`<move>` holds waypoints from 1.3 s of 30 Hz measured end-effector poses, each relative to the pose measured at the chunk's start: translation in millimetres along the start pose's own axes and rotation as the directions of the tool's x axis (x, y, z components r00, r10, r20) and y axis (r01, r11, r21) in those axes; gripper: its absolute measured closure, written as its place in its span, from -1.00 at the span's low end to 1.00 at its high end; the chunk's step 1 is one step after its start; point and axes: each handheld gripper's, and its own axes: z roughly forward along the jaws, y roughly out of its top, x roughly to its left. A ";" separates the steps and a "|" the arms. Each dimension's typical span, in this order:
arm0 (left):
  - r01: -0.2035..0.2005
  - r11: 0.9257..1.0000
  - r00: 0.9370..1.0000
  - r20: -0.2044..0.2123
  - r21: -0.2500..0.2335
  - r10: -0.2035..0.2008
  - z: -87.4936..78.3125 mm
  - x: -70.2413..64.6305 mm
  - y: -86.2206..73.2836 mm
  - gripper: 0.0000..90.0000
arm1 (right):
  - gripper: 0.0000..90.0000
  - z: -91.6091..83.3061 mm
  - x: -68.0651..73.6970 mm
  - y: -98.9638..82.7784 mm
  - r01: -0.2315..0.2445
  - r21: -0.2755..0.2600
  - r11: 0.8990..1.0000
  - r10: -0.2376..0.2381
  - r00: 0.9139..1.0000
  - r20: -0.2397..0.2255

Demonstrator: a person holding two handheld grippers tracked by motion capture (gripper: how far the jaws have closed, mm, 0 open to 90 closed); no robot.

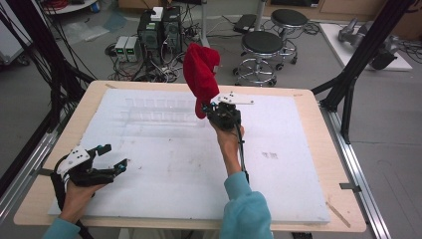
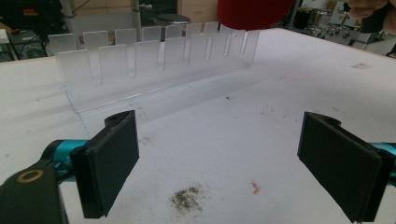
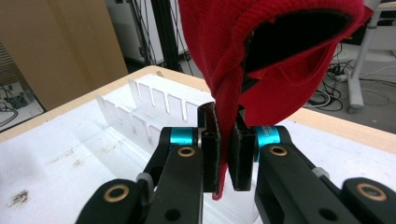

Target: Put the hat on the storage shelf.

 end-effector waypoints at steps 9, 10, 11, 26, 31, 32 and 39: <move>0.021 1.000 1.000 -0.014 -0.008 -0.021 -0.2 2.2 -7.0 -0.71 | 0.89 12.4 -5.7 -8.7 -0.020 0.019 1.000 0.020 1.000 0.003; 0.015 1.000 1.000 -0.014 -0.005 -0.015 -0.2 2.0 -6.9 -0.71 | 0.89 13.7 -6.2 -9.7 -0.026 0.022 0.999 0.026 1.000 0.005; 0.014 1.000 1.000 -0.014 -0.007 -0.014 0.3 1.3 -6.9 -0.71 | 0.89 15.1 -7.1 -10.9 -0.029 0.024 0.999 0.029 1.000 0.002; 0.017 1.000 1.000 -0.019 -0.006 -0.018 0.1 1.7 -7.4 -0.71 | 0.89 15.1 -3.7 -17.9 -0.014 0.123 0.992 0.015 1.000 -0.004; 0.015 1.000 1.000 -0.019 -0.005 -0.015 0.0 1.5 -7.4 -0.71 | 0.89 13.5 -1.9 -20.2 -0.008 0.138 0.990 0.008 1.000 0.000; 0.014 1.000 1.000 -0.019 -0.006 -0.014 0.0 1.4 -7.4 -0.71 | 0.89 13.1 -1.9 -20.7 -0.010 0.138 0.990 0.010 1.000 0.001; 0.011 1.000 1.000 -0.023 -0.006 -0.011 0.2 0.9 -7.4 -0.71 | 0.67 10.7 -4.1 -21.3 0.006 0.161 0.987 -0.007 1.000 0.001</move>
